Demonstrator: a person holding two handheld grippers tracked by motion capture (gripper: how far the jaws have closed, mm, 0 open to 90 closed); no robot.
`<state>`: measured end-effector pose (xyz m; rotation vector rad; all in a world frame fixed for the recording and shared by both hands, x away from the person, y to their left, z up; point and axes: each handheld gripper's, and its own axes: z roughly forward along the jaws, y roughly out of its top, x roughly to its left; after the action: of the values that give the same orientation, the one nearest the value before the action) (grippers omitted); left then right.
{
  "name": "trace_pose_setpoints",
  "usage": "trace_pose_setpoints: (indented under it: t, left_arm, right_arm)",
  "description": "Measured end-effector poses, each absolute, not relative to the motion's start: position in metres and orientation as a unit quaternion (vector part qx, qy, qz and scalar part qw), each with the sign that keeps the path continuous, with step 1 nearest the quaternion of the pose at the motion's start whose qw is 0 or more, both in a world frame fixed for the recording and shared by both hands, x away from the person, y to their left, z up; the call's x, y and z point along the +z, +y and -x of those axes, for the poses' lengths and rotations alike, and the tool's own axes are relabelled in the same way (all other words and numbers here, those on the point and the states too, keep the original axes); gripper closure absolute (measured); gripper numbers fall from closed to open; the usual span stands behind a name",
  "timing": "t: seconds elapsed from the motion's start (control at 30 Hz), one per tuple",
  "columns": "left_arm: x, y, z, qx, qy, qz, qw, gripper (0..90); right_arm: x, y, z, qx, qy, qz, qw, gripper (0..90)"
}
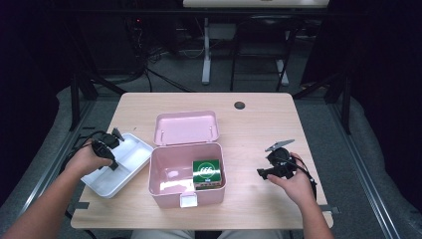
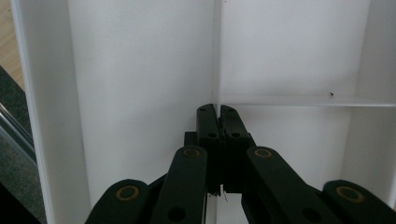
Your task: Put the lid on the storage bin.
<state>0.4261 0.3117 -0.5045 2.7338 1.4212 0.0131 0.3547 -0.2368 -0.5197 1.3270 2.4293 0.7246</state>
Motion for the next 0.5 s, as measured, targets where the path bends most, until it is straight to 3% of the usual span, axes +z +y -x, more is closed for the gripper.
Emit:
trace_pose_setpoints:
  t: [0.5]
  left_arm:
    - [-0.464, 0.319, -0.415, 0.021, 0.452, -0.891, 0.042, 89.3]
  right_arm:
    - [-0.521, -0.237, -0.354, 0.253, 0.838, -0.463, 0.138, 34.5]
